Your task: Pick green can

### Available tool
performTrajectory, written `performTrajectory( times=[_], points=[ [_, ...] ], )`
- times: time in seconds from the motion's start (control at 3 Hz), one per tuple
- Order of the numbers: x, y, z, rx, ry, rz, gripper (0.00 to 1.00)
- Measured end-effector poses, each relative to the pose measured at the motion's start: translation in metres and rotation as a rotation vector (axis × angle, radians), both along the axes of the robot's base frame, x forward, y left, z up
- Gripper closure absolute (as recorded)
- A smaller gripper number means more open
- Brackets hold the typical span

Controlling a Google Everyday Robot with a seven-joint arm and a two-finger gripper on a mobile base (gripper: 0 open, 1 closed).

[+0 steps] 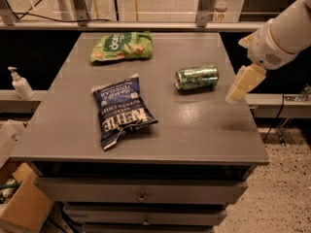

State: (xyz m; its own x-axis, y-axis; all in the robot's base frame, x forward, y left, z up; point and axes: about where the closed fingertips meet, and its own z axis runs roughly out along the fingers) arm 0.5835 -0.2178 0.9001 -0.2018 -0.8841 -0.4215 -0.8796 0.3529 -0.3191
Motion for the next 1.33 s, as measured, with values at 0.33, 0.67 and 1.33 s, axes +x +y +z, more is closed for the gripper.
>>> performTrajectory(
  times=[0.33,0.67,1.33],
  points=[
    [0.032,0.003,-0.014,0.074,0.001,-0.01,0.0],
    [0.055,0.012,-0.027,0.128,0.014,-0.012,0.0],
    [0.079,0.034,-0.052,0.209,0.05,0.01,0.0]
  ],
)
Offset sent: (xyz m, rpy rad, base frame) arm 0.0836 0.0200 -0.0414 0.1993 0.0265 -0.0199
